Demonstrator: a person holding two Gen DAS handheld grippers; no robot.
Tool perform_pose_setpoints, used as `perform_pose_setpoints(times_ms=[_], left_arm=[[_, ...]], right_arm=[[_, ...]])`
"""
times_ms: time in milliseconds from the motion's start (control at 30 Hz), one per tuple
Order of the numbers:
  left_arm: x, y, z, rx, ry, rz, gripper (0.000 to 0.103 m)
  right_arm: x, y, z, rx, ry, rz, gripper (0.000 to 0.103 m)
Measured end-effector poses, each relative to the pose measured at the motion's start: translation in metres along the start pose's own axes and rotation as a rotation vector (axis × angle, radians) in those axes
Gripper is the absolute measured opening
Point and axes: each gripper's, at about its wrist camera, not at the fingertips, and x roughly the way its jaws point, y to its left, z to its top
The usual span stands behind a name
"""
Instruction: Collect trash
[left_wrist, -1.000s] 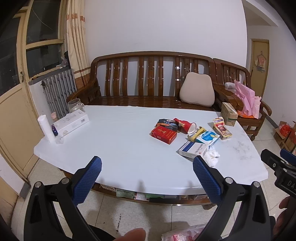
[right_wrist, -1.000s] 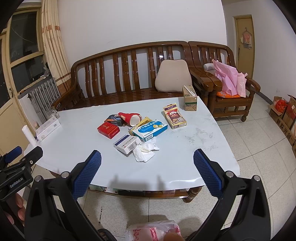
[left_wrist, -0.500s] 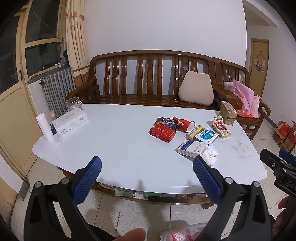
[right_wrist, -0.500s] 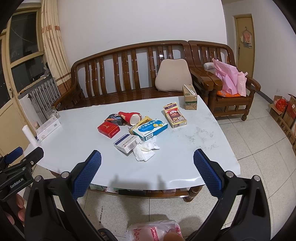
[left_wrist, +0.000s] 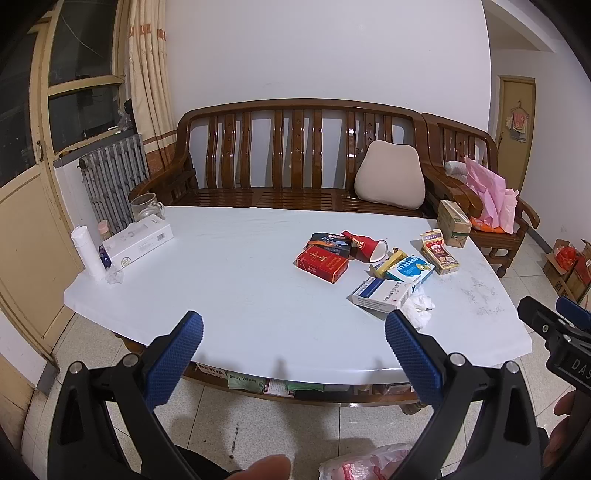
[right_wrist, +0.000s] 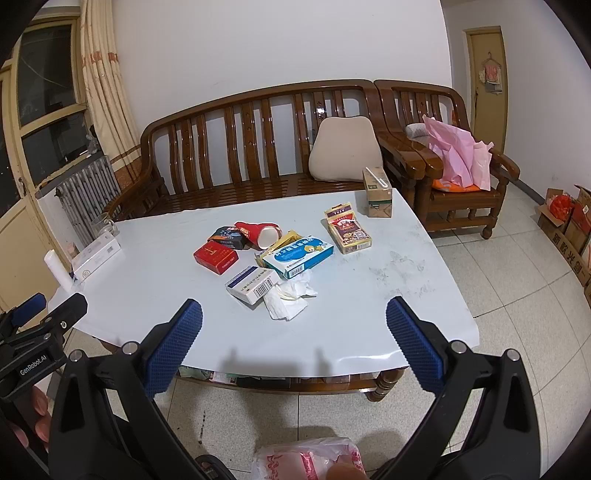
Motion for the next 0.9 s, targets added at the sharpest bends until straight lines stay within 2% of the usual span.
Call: perform_pose_setpoints(times_ms=[467,900], left_arm=[[0.001,0.002,0.000,-0.008,0.005,0.004,0.096],[0.028,0.000,0.007,-0.008,0.046,-0.002,0.096]], right_arm=[[-0.002,-0.002,-0.002,0.007,-0.003,-0.003,0.098],[0.003,-0.023,0.014,-0.013,0.017,-0.005,0.098]])
